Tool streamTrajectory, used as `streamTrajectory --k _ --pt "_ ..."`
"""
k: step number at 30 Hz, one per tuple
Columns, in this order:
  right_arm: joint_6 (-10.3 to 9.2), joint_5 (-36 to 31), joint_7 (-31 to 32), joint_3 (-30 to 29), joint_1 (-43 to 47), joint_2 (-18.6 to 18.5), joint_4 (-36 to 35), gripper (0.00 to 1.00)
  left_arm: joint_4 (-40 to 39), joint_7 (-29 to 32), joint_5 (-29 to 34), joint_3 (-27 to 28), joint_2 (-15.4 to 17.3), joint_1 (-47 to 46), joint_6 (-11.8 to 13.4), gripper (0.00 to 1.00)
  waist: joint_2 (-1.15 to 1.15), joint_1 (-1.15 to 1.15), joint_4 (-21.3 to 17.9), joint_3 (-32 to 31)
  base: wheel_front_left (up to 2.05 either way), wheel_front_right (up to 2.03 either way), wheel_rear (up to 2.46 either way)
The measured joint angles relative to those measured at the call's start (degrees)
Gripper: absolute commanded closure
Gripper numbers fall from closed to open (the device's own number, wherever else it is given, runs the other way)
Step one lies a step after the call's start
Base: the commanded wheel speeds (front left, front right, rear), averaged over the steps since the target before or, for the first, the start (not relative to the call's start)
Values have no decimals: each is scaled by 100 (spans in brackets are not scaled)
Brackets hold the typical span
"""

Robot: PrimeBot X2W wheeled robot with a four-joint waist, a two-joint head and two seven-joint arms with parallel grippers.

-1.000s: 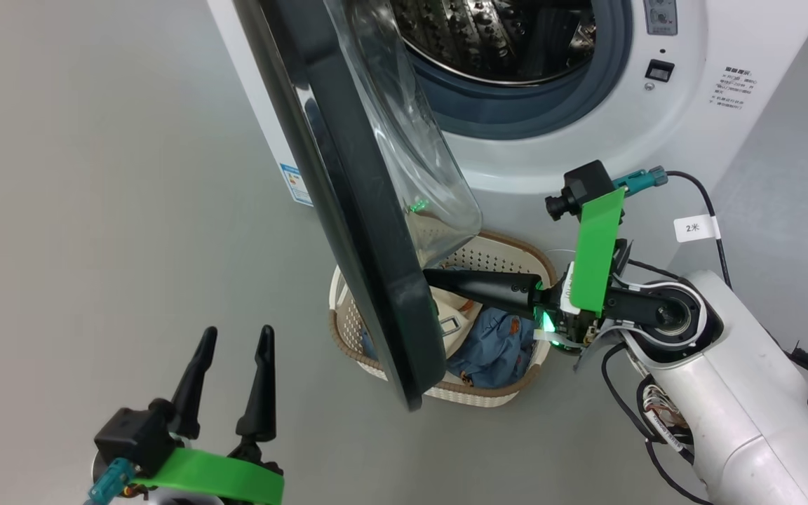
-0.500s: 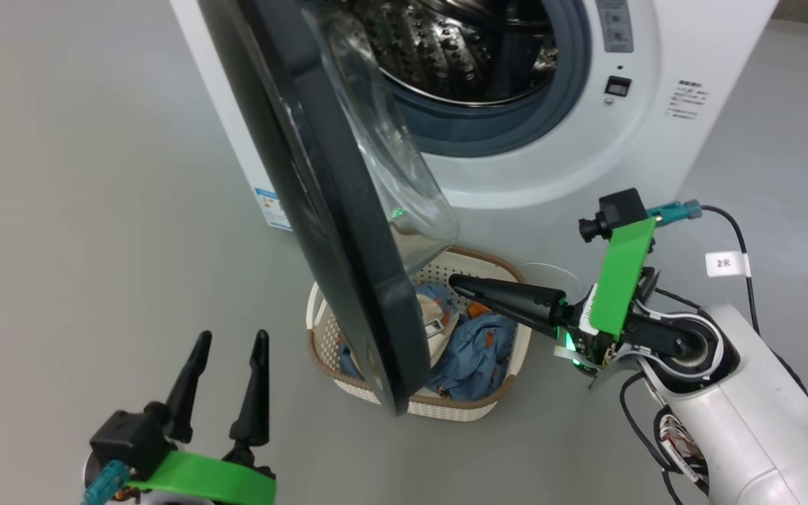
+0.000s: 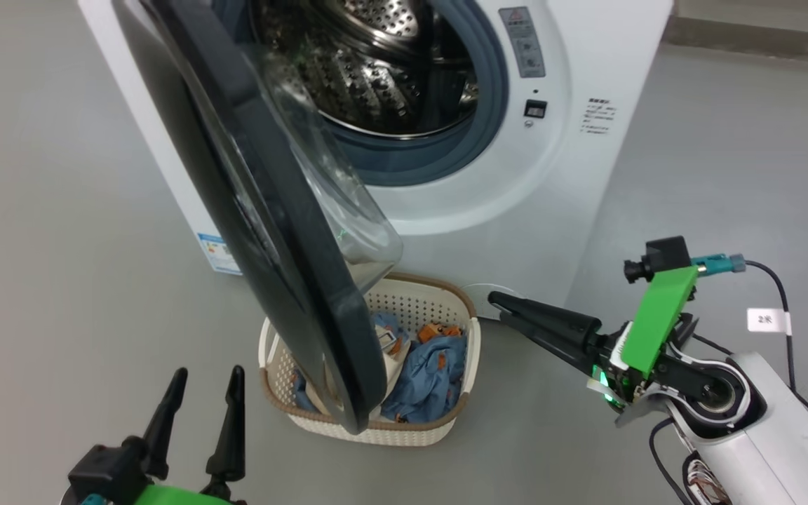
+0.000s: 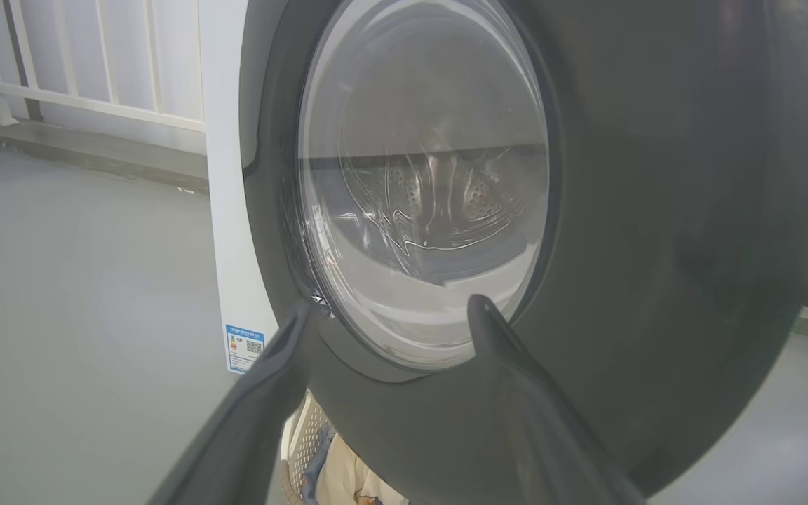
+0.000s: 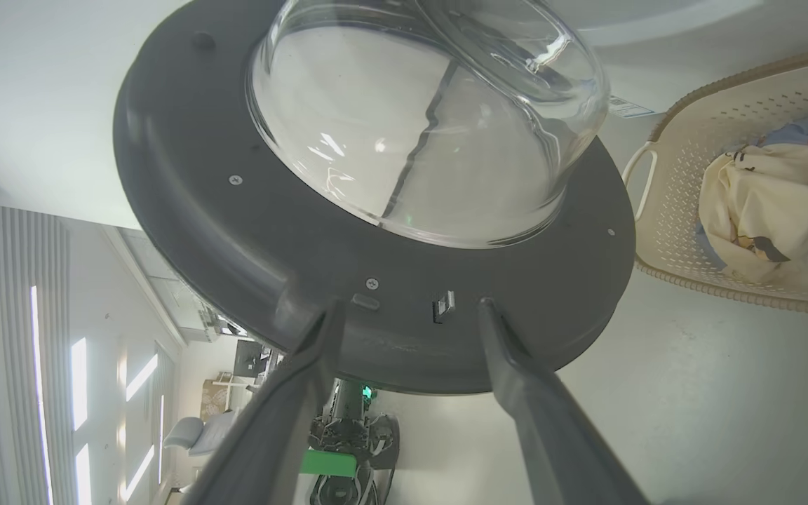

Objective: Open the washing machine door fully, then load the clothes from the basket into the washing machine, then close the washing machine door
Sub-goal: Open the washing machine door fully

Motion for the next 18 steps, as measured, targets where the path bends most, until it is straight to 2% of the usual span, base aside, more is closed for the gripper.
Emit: streamTrajectory --k 18 --pt "0 -60 -1028 -252 747 -302 -225 0 -88 0 12 267 101 306 0 0 0 0 -650 -274 0 0 0"
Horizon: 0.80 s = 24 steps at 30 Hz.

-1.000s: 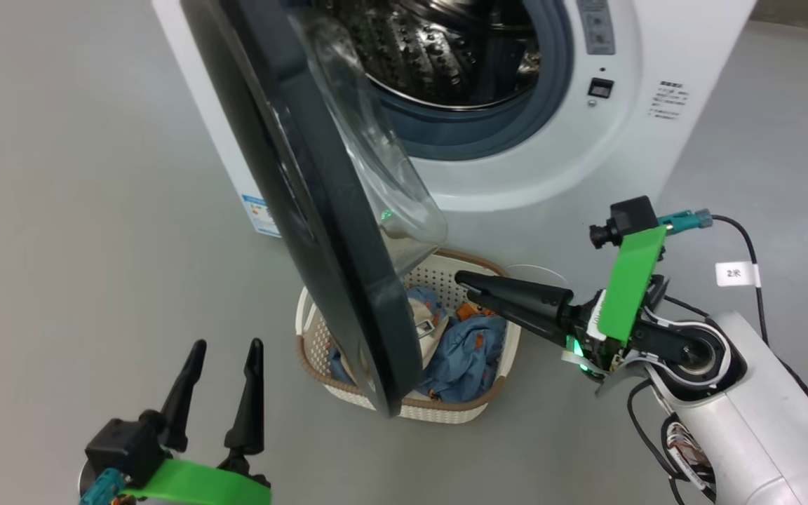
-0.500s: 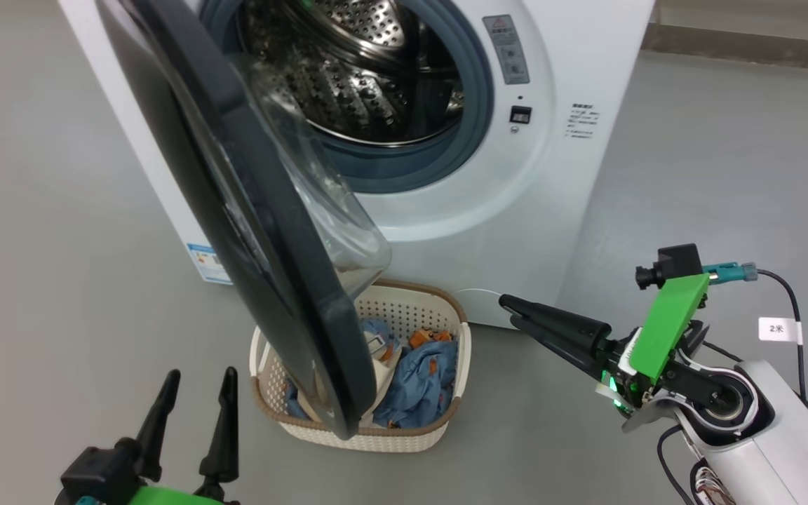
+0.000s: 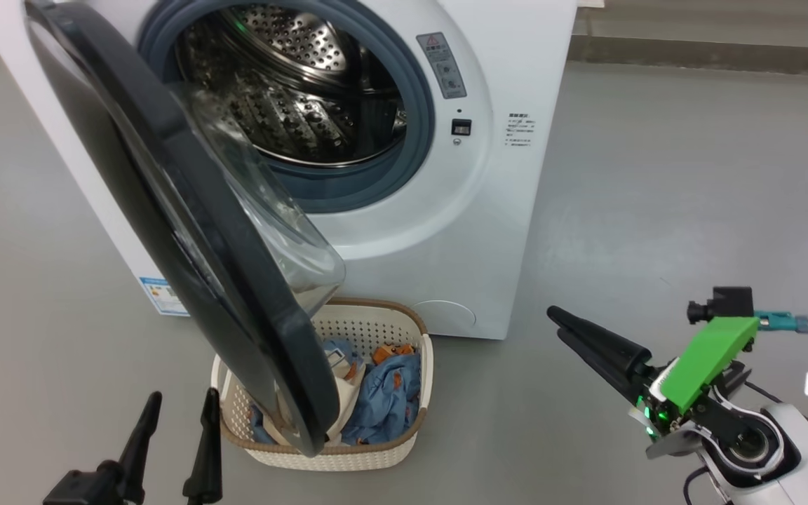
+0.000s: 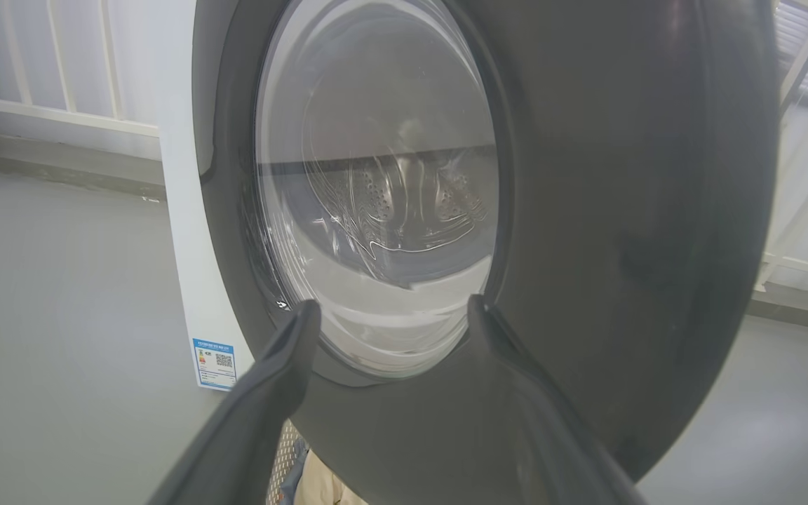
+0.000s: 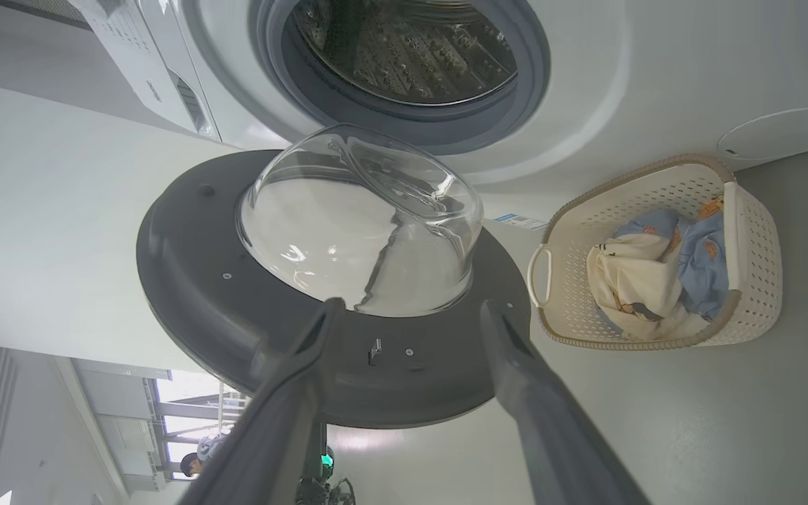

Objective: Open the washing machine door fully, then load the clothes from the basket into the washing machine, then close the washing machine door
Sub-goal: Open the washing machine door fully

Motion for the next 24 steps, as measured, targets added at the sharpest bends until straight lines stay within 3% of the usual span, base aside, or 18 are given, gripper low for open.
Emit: streamTrajectory --k 8,14,24 --pt "0 -584 -910 99 417 -364 -86 0 -41 0 9 81 3 89 0 0 0 0 -123 -44 0 0 0" --pt "0 -1139 -1851 667 545 -658 -42 0 -48 0 10 116 -3 91 0 0 0 0 -126 -43 0 0 0" --pt "0 -2059 -3925 1938 530 -1218 205 0 -48 0 46 136 -25 92 0 0 0 0 -82 -26 0 0 0"
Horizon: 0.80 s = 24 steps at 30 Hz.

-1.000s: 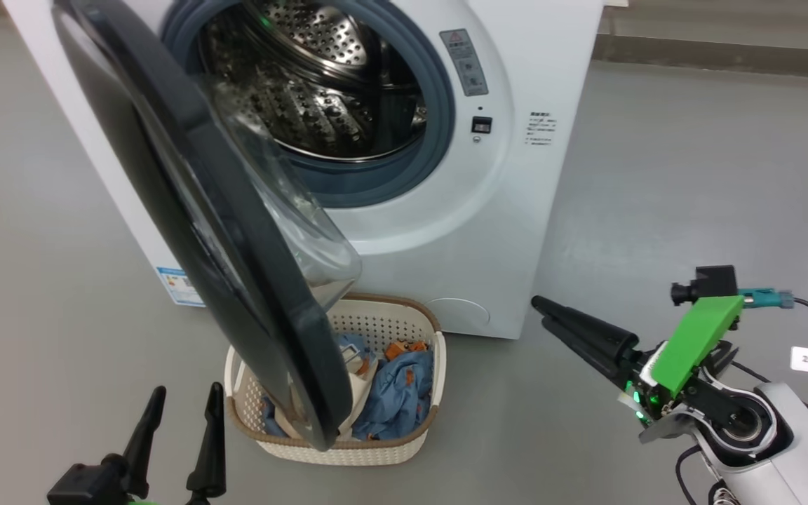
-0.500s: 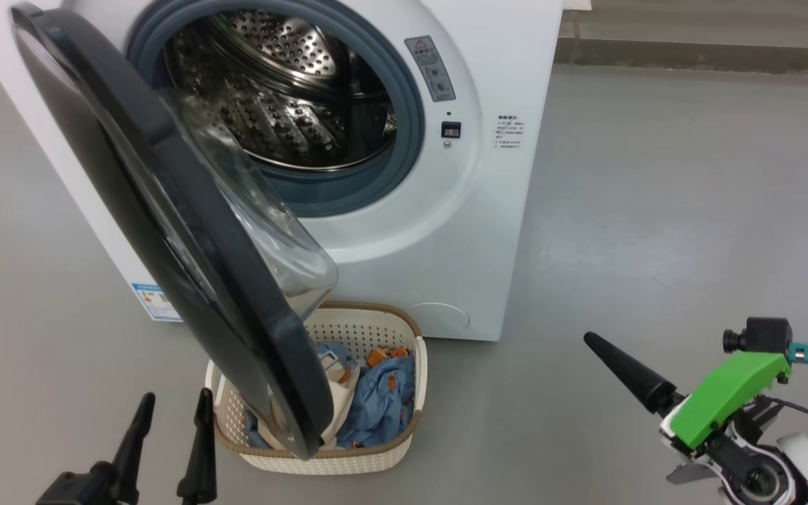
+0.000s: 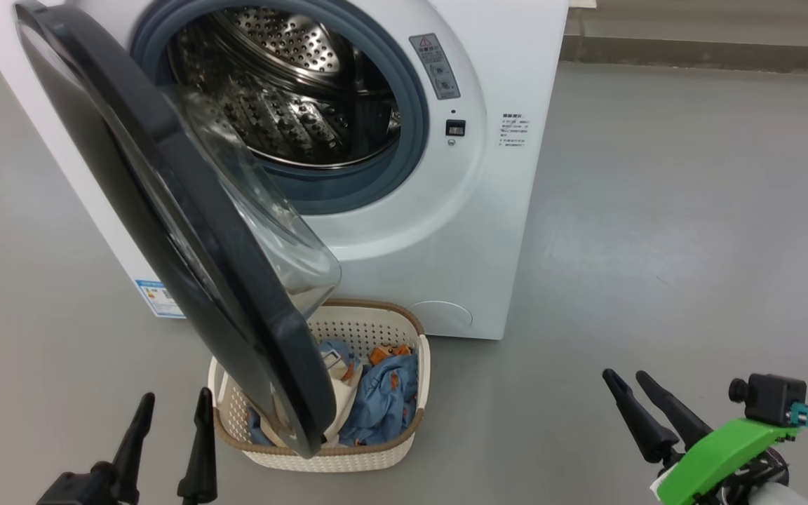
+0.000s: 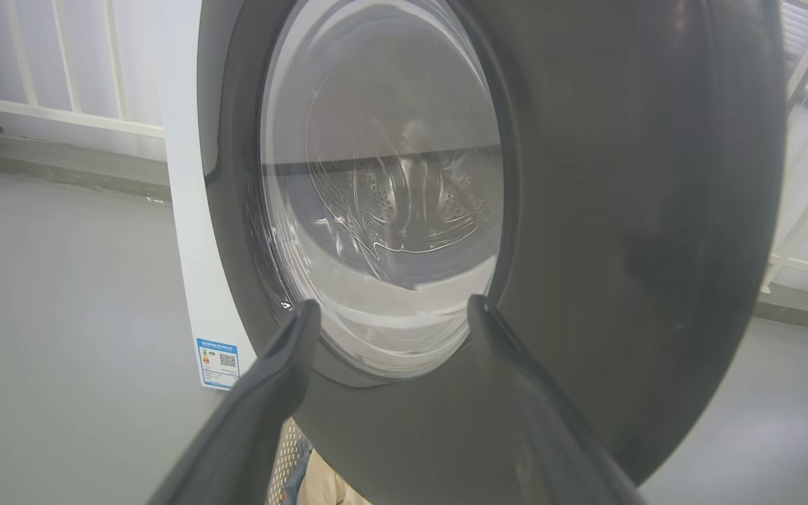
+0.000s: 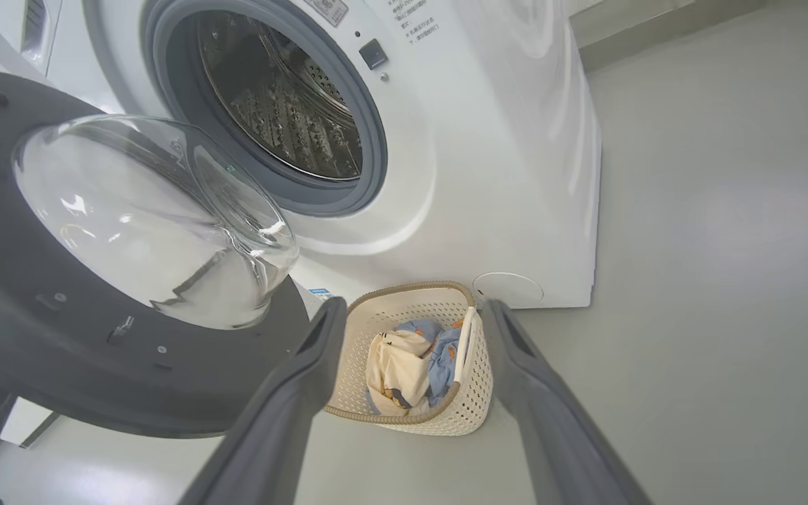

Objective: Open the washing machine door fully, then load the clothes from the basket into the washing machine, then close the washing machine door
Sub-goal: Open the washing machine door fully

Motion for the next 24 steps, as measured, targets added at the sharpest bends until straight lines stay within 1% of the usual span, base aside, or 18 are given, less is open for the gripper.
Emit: streamTrajectory --k 3,5,6,7,10,11,14,21,24 --pt "0 -167 -371 216 -12 -87 216 0 1 0 4 -1 -25 -1 0 0 0 0 9 -4 0 0 0" --pt "1 -474 -431 324 -90 -153 367 0 1 0 4 2 -33 -1 0 0 0 0 13 -5 0 0 0" --pt "1 -603 -447 272 -131 -158 438 0 1 0 4 7 -34 -1 0 0 0 0 14 -5 0 0 0" --pt "1 -751 -449 60 -137 -125 476 0 1 0 5 18 -40 -1 0 0 0 0 10 -4 0 0 0" --pt "1 -1470 -472 -620 -131 -40 508 0 0 0 7 29 -68 -2 0 0 0 0 16 -3 0 0 0" --pt "1 -1993 -474 -977 -103 80 457 0 0 0 8 33 -86 -2 0 0 0 0 26 -10 0 0 0" --pt "1 -2527 -475 -1495 104 350 288 0 -3 0 25 63 -88 -3 0 0 0 0 32 -21 0 0 0" --pt "2 -3865 -479 -2323 619 710 -201 0 -30 0 49 96 -97 -2 0 0 0 0 37 -15 0 0 0" --pt "2 -4263 -479 -2579 798 899 -417 0 -37 0 51 93 -98 -6 0 0 0 0 51 3 0 0 0"
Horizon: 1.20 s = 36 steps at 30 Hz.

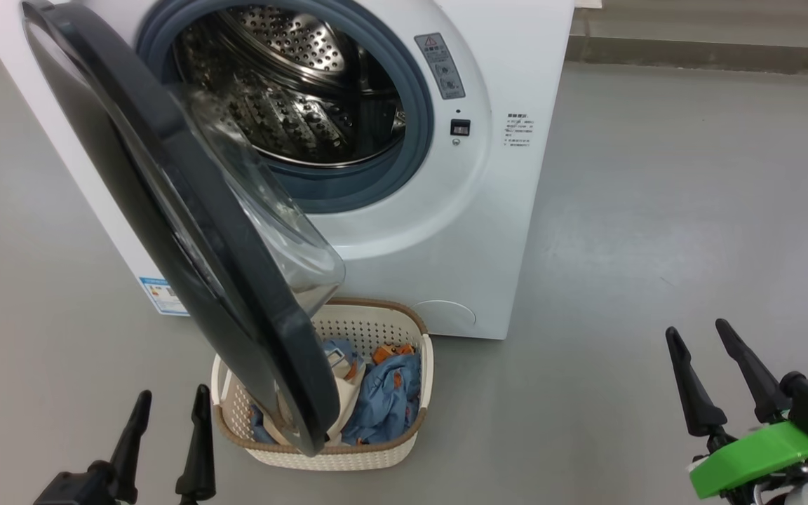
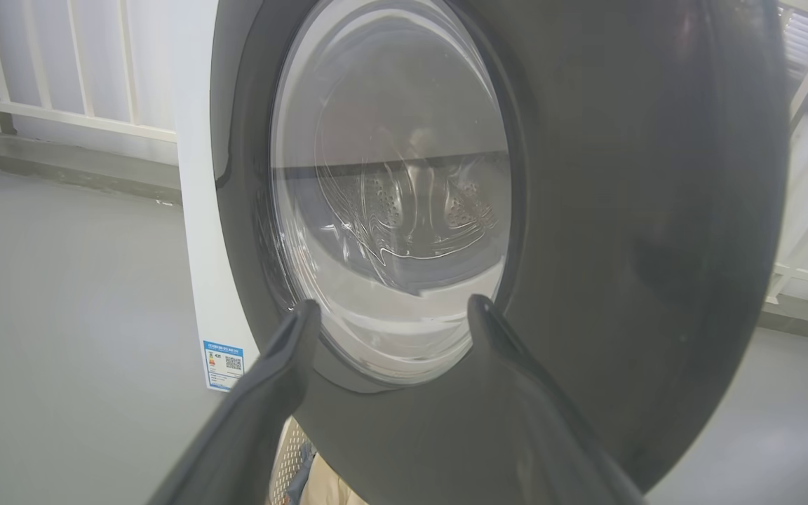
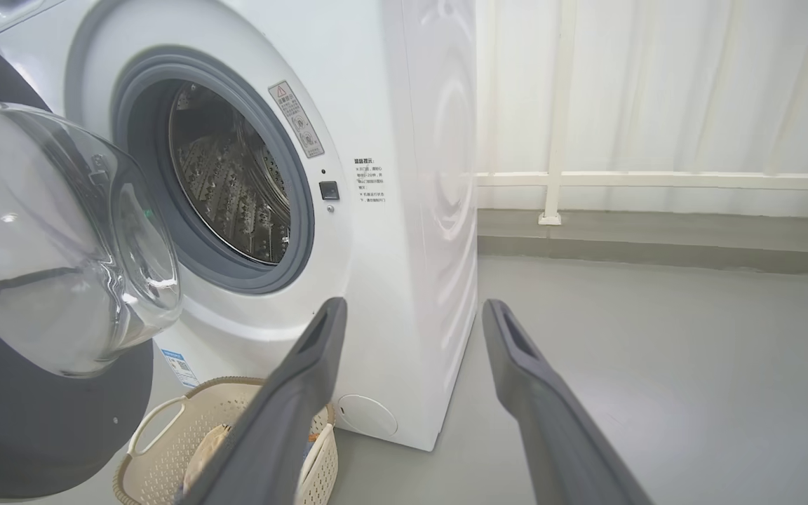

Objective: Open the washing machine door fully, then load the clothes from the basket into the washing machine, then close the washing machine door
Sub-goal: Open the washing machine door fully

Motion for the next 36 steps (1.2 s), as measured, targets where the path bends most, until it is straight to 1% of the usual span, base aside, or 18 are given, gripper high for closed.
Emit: streamTrajectory --k 6,12,23,24,25,31,36 --pt "1 -443 0 -250 337 212 -263 0 -3 0 8 4 1 -2 0 0 0 0 35 31 0 0 0" --pt "1 -665 0 -305 588 325 -229 0 -3 0 8 29 2 -3 0 0 0 0 73 42 0 0 0" --pt "1 -738 0 -400 632 358 -231 0 -36 0 15 94 -2 -4 0 0 0 0 73 61 0 0 0" --pt "1 -738 0 -401 632 359 -236 0 -54 0 15 118 -2 -7 0 44 0 0 75 60 0 0 0" --pt "1 -738 0 -404 633 360 -242 0 -85 0 16 138 -7 -10 0 100 0 0 80 59 0 0 0" --pt "1 -783 0 -409 635 363 -278 0 -402 0 123 314 -16 -30 0 100 0 0 107 49 0 0 0" --pt "1 -810 0 -411 639 367 -334 0 -1071 0 305 396 -37 -30 34 100 0 0 119 17 0 0 0"
